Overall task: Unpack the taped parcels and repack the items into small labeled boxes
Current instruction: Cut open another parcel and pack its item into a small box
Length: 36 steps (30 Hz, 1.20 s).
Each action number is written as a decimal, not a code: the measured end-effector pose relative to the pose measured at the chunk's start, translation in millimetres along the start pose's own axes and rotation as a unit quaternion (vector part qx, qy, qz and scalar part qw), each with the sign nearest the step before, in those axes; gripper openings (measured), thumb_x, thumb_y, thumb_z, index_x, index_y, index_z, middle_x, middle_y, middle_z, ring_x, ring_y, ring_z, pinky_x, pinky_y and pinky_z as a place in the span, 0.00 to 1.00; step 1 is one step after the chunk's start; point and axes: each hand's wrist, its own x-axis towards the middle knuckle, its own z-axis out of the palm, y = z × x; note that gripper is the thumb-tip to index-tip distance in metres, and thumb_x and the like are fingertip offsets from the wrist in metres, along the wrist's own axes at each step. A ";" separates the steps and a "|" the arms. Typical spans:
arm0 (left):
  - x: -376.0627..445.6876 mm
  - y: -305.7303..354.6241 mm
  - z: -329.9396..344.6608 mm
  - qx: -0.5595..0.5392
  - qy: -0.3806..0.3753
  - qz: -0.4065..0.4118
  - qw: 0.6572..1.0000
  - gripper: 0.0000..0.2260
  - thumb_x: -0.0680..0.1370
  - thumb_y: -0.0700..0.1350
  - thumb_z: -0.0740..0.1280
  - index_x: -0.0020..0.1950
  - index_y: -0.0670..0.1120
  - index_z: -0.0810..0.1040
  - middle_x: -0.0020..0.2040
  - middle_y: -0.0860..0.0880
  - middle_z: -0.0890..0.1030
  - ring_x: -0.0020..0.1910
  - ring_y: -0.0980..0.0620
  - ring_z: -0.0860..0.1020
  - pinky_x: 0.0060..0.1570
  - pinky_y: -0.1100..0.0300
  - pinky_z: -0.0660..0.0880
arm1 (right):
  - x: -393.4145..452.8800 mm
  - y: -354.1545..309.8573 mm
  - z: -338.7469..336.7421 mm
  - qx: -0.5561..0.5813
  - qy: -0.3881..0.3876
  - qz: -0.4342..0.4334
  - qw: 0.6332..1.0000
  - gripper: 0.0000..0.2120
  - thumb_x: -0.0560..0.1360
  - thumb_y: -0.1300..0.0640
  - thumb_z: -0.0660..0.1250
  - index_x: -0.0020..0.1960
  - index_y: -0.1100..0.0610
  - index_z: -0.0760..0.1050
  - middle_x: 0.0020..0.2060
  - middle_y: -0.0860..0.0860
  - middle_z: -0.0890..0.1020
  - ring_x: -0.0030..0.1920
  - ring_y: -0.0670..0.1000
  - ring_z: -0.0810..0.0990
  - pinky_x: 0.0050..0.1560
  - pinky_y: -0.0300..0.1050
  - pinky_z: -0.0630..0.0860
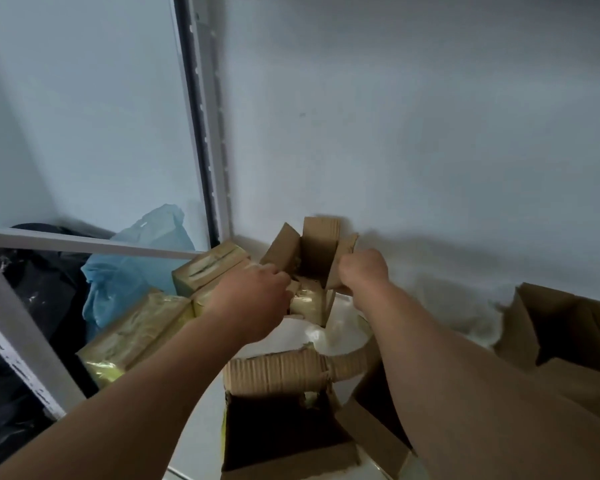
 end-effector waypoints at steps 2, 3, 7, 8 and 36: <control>5.6 0.8 8.9 0.000 -0.010 0.002 1.000 0.14 0.83 0.55 0.54 0.59 0.53 0.76 0.51 0.53 0.77 0.46 0.54 0.77 0.46 0.55 0.78 | 10.1 5.0 9.9 0.038 -0.014 0.011 0.999 0.02 0.75 0.66 0.66 0.45 0.65 0.74 0.50 0.61 0.79 0.52 0.62 0.80 0.54 0.57 0.80; 8.4 1.3 13.0 0.000 -0.013 0.004 1.000 0.15 0.83 0.56 0.54 0.60 0.53 0.76 0.52 0.53 0.77 0.47 0.53 0.77 0.47 0.55 0.78 | 14.6 7.0 13.7 0.068 -0.019 0.025 0.997 0.05 0.76 0.64 0.65 0.51 0.65 0.75 0.51 0.61 0.79 0.52 0.62 0.80 0.53 0.58 0.81; 16.3 1.6 25.6 -0.008 -0.020 0.002 1.000 0.15 0.83 0.56 0.55 0.61 0.52 0.76 0.54 0.53 0.77 0.48 0.53 0.76 0.47 0.54 0.79 | 30.6 10.1 24.8 0.147 -0.047 0.072 0.985 0.09 0.75 0.62 0.65 0.55 0.60 0.75 0.50 0.59 0.79 0.49 0.61 0.80 0.49 0.61 0.82; 17.2 1.4 27.4 -0.012 -0.021 0.001 1.000 0.15 0.83 0.56 0.55 0.60 0.52 0.76 0.54 0.53 0.77 0.47 0.53 0.76 0.47 0.54 0.79 | 35.6 10.5 26.5 0.154 -0.052 0.073 0.984 0.09 0.75 0.61 0.66 0.55 0.59 0.75 0.50 0.59 0.80 0.49 0.60 0.80 0.49 0.61 0.82; 37.1 3.5 50.3 -0.042 -0.108 -0.014 0.993 0.17 0.82 0.50 0.57 0.72 0.56 0.66 0.64 0.51 0.73 0.56 0.48 0.78 0.51 0.48 0.79 | 33.7 67.5 16.7 -0.325 -0.281 -0.028 0.902 0.11 0.74 0.58 0.73 0.55 0.58 0.79 0.54 0.58 0.83 0.43 0.51 0.79 0.43 0.44 0.76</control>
